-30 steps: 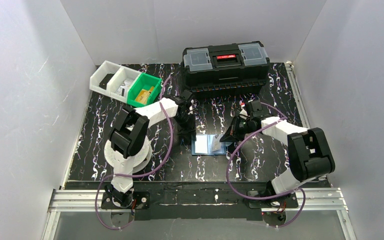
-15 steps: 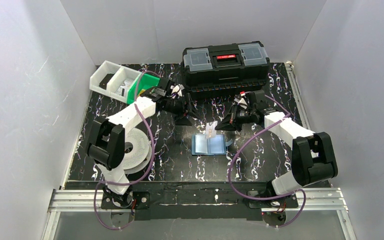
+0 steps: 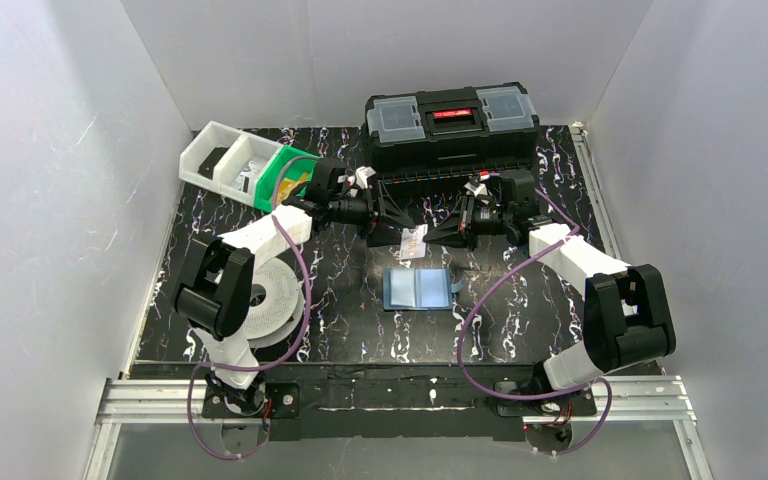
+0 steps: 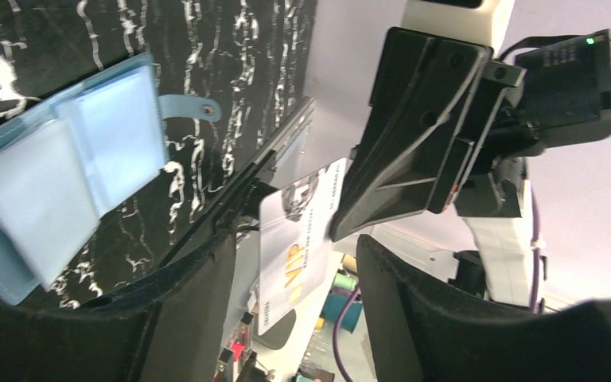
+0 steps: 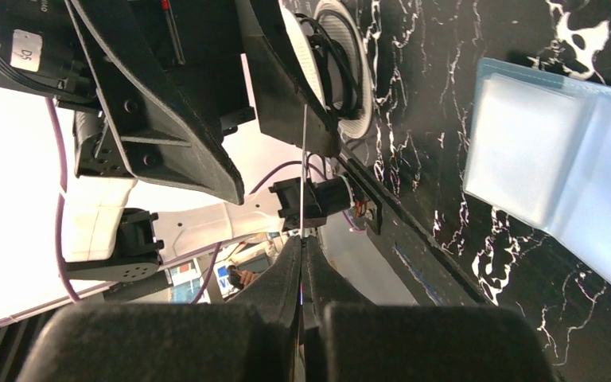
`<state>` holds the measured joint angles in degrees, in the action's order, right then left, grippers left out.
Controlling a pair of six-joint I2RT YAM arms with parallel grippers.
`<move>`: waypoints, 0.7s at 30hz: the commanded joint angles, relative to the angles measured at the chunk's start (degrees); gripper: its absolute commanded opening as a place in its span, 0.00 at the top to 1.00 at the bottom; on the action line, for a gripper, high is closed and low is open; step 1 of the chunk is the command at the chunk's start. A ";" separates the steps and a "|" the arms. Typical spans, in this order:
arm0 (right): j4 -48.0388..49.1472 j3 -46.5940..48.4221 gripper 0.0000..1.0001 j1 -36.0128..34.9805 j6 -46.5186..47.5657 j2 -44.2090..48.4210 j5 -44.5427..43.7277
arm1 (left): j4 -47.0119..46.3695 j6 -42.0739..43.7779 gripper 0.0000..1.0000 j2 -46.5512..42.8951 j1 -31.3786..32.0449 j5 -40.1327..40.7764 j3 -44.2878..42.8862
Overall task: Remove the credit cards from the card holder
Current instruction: Place the credit card in the storage box.
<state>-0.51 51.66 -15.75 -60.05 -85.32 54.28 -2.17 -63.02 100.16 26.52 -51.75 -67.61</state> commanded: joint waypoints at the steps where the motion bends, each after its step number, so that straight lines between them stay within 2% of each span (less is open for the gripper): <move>1: 6.44 0.12 0.99 0.28 -3.92 0.77 2.84 | -6.77 -5.22 0.50 -2.69 -0.33 -4.40 1.58; 5: 7.19 0.01 0.99 0.27 -4.50 0.82 3.01 | -9.98 -7.75 0.62 -2.66 -0.33 -5.14 2.80; 9: 7.60 0.09 0.99 0.19 -4.80 0.53 3.24 | -10.08 -7.93 0.68 -2.17 0.12 -6.01 2.25; 12: 7.96 0.16 0.99 0.14 -4.98 0.26 3.37 | -9.75 -7.84 0.82 -2.02 0.45 -6.00 1.88; 14: 7.98 0.18 0.99 0.19 -4.92 0.09 3.31 | -9.71 -7.90 0.96 -2.04 0.54 -6.05 1.80; 15: 7.92 0.22 0.99 0.19 -4.86 0.05 3.25 | -9.62 -7.86 1.00 -2.05 0.55 -6.03 1.66; 17: 7.31 0.46 0.98 0.19 -4.40 0.01 3.09 | -8.69 -7.20 1.00 -2.11 0.55 -5.80 1.30; 19: 4.06 1.27 0.81 0.19 -2.60 0.16 1.99 | -6.47 -5.63 1.00 -2.26 0.55 -5.20 0.40; 21: -1.14 2.63 0.51 0.17 0.73 0.59 0.11 | -1.81 -2.40 1.00 -2.73 0.50 -3.99 -1.29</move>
<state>3.42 51.53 -15.77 -64.03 -85.56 55.59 -11.35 -70.43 100.16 26.63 -56.05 -65.76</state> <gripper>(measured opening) 0.244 0.010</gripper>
